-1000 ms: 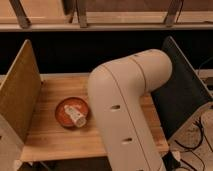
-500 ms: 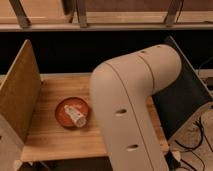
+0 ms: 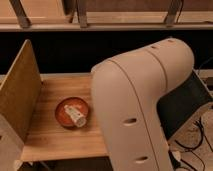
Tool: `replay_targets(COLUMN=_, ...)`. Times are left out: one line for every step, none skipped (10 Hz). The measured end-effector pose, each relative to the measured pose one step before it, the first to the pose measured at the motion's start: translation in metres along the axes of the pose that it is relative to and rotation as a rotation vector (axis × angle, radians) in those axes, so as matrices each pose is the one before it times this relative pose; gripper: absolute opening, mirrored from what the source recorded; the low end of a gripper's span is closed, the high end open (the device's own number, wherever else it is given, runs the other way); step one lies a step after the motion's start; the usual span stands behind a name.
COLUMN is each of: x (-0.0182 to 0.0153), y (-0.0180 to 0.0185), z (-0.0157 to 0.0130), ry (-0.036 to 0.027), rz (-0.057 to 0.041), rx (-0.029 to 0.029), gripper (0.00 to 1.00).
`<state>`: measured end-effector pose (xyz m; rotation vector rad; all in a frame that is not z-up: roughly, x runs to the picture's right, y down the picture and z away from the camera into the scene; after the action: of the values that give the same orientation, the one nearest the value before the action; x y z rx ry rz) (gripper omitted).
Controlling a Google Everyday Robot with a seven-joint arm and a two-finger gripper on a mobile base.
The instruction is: Place the white sponge in the ceramic bowl
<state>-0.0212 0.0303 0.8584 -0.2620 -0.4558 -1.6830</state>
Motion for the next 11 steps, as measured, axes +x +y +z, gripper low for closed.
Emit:
replay_targets(x=0.00712, y=-0.00699, z=-0.01038, ry=0.02982, rz=-0.02197, rx=0.01284, gripper=0.0)
replay_targets(x=0.00764, y=-0.01004, z=-0.01153, ry=0.03424, rz=-0.03513, rx=0.01898, gripper=0.0)
replay_targets(x=0.00568, y=-0.01369, z=-0.00863, ry=0.02526, rz=-0.04269, rx=0.01948, gripper=0.0)
replay_targets(x=0.00356, y=-0.01799, z=-0.0063, ry=0.01801, rz=-0.0506, rx=0.02375, gripper=0.0)
replay_targets(x=0.00167, y=-0.02024, z=-0.00528, ry=0.01387, rz=-0.05175, rx=0.03059, gripper=0.0)
replay_targets(x=-0.00007, y=-0.01205, z=-0.00227, ry=0.00563, rz=-0.03113, rx=0.02066, gripper=0.0)
replay_targets(x=-0.00281, y=-0.01843, z=-0.00161, ry=0.00062, rz=-0.03614, rx=0.03664, gripper=0.0)
replay_targets(x=-0.00273, y=-0.01275, z=-0.00074, ry=-0.00118, rz=-0.02301, rx=0.02745, gripper=0.0)
replay_targets(x=-0.00424, y=-0.01383, z=-0.00087, ry=-0.00281, rz=-0.0231, rx=0.03458, gripper=0.0)
replay_targets(x=-0.00409, y=-0.01181, z=0.00022, ry=-0.00421, rz=-0.01657, rx=0.03232, gripper=0.0)
replay_targets(x=-0.00418, y=-0.00906, z=0.00123, ry=-0.00591, rz=-0.0124, rx=0.02538, gripper=0.0)
